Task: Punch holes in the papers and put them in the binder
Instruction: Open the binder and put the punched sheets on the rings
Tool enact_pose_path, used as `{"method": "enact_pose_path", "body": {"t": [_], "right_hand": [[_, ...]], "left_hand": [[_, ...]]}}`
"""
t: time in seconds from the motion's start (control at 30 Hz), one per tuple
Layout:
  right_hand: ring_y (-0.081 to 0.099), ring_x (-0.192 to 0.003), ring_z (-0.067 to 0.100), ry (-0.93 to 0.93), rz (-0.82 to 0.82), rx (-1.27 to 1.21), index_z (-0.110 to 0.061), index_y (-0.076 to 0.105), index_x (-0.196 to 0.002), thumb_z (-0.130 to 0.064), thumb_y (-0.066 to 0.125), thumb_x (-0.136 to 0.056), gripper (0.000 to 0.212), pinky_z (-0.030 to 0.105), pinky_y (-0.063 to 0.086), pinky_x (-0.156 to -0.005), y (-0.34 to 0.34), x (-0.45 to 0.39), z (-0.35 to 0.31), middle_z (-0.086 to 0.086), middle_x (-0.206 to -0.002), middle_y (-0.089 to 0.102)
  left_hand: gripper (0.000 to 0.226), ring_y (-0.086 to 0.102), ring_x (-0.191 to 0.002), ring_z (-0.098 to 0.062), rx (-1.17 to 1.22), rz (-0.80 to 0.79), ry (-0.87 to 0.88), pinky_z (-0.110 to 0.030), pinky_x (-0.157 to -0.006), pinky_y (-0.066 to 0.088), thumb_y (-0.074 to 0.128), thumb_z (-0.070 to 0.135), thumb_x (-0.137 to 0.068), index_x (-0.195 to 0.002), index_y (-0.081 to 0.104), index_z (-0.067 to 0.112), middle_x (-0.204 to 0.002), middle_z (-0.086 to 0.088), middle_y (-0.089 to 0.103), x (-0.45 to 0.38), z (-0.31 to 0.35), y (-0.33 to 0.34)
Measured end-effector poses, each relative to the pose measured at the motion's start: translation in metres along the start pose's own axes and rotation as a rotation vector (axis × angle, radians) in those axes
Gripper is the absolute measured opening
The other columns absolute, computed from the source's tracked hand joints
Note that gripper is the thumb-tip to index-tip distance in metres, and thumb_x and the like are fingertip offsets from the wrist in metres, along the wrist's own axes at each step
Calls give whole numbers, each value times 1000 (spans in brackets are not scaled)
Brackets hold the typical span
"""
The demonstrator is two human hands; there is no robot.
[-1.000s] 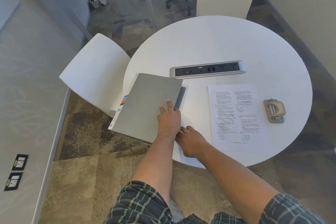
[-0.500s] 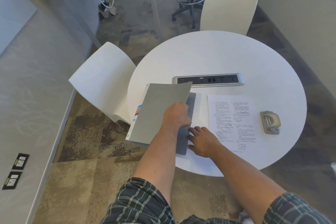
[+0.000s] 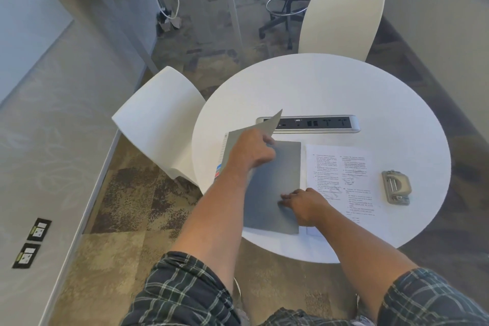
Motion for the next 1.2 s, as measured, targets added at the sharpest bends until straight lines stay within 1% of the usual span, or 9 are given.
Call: {"method": "enact_pose_path", "body": {"t": [0.1,0.27,0.43,0.63,0.7,0.83,1.0,1.1,1.2], "right_hand": [[55,-125,27,84,31,10,-33,33,-154,-19,45,-99,58,37,43,-99,-5,0,-3,7,-141,58],[59,-116,27,192,62,22,-34,20,-160,-24,38,-101,62,37,41,-95,-10,-8,-11,11,-126,63],[60,-119,25,246,78,41,-26,21,-160,-48,46,-101,68,37,38,-98,-11,-17,-22,6,-125,66],[61,-116,27,247,137,141,-16,29,-156,-51,52,-100,70,41,37,-101,-2,-20,-30,7,-120,70],[62,-113,27,249,151,149,-15,32,-154,-51,54,-99,69,41,38,-100,-3,-20,-31,7,-118,71],[61,-112,27,243,156,159,-17,38,-150,-51,55,-98,64,41,39,-98,-6,-18,-29,6,-120,70],[60,-113,25,270,91,102,-20,54,-136,-43,58,-98,44,41,40,-96,1,-17,-24,3,-124,62],[61,-109,23,321,45,33,-23,62,-126,-33,57,-96,32,40,41,-89,2,-19,-21,1,-121,57],[61,-107,23,329,25,3,-24,64,-124,-32,58,-95,30,39,41,-86,0,-20,-20,1,-121,55]], "left_hand": [[39,69,-93,-19,51,71,-21,-23,-82,53,59,6,-71,-98,81,22,-99,1,74,-7,-18,-27],[23,69,-86,-29,-60,326,-61,-29,-74,55,54,12,-73,-80,75,16,-84,-3,74,-13,-49,-82],[27,66,-99,-42,-307,488,-240,-37,-78,48,57,13,-82,-105,68,6,-103,-18,70,-4,-81,-126],[27,66,-92,-40,-362,550,-290,-41,-77,51,62,11,-83,-109,57,8,-102,-14,67,7,-135,-126],[29,66,-87,-40,-377,554,-272,-45,-76,55,62,7,-81,-109,54,8,-102,-13,64,7,-149,-121],[40,63,-90,-41,-484,524,-316,-44,-77,47,67,11,-74,-110,52,6,-105,-14,60,2,-178,-119],[59,52,-117,-47,-525,383,-423,-51,-99,42,72,21,-74,-125,47,6,-133,-20,48,-7,-223,-113],[53,22,-148,-47,-639,271,-500,-55,-117,23,66,27,-87,-136,49,17,-162,-23,20,-8,-239,-100],[49,11,-153,-42,-637,161,-527,-54,-119,23,57,30,-93,-141,49,23,-166,-18,9,-10,-242,-74]]}}
Point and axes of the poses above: each hand's wrist, its own x-axis away from the middle knuckle, its own y-axis out of the palm, z = x × y, the point moved 3 cm from there along -x, towards the middle knuckle
